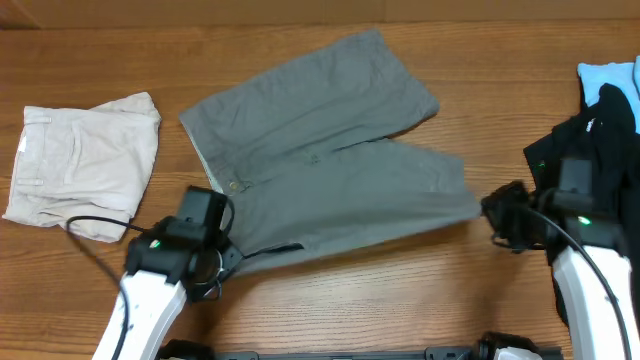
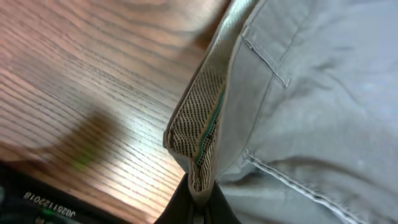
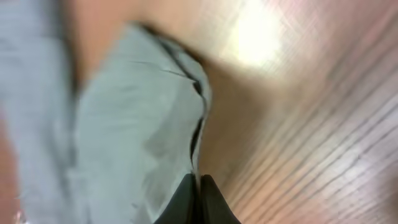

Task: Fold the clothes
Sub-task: 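Grasp the near edge with both grippers and fold it away over the far half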

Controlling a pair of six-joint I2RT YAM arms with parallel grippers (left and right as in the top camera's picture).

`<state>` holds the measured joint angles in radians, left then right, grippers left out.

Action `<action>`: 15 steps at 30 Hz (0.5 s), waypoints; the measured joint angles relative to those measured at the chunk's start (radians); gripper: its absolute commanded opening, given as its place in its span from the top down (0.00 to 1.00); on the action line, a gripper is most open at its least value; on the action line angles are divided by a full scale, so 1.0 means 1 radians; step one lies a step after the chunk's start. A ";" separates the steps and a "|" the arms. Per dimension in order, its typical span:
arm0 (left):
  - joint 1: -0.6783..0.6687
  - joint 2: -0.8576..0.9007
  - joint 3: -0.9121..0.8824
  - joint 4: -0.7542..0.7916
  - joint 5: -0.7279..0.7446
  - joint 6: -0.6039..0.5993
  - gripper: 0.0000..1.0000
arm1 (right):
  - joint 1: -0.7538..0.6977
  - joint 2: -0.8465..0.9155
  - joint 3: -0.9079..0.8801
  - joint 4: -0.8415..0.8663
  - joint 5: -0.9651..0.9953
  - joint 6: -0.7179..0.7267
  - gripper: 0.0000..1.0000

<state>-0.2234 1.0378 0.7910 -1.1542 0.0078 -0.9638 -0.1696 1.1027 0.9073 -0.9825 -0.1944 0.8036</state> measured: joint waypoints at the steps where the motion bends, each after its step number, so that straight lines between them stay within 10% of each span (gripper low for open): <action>1: 0.000 -0.029 0.011 -0.015 0.007 0.007 0.96 | 0.000 -0.021 0.030 -0.012 0.000 -0.015 0.96; 15: -0.006 -0.231 0.029 0.122 -0.012 -0.077 0.96 | 0.099 0.098 0.421 0.039 -0.026 -0.299 0.96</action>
<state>-0.2295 0.8066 0.8204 -1.0317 -0.0040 -1.0405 -0.0704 1.2007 1.3281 -0.9432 -0.2203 0.5041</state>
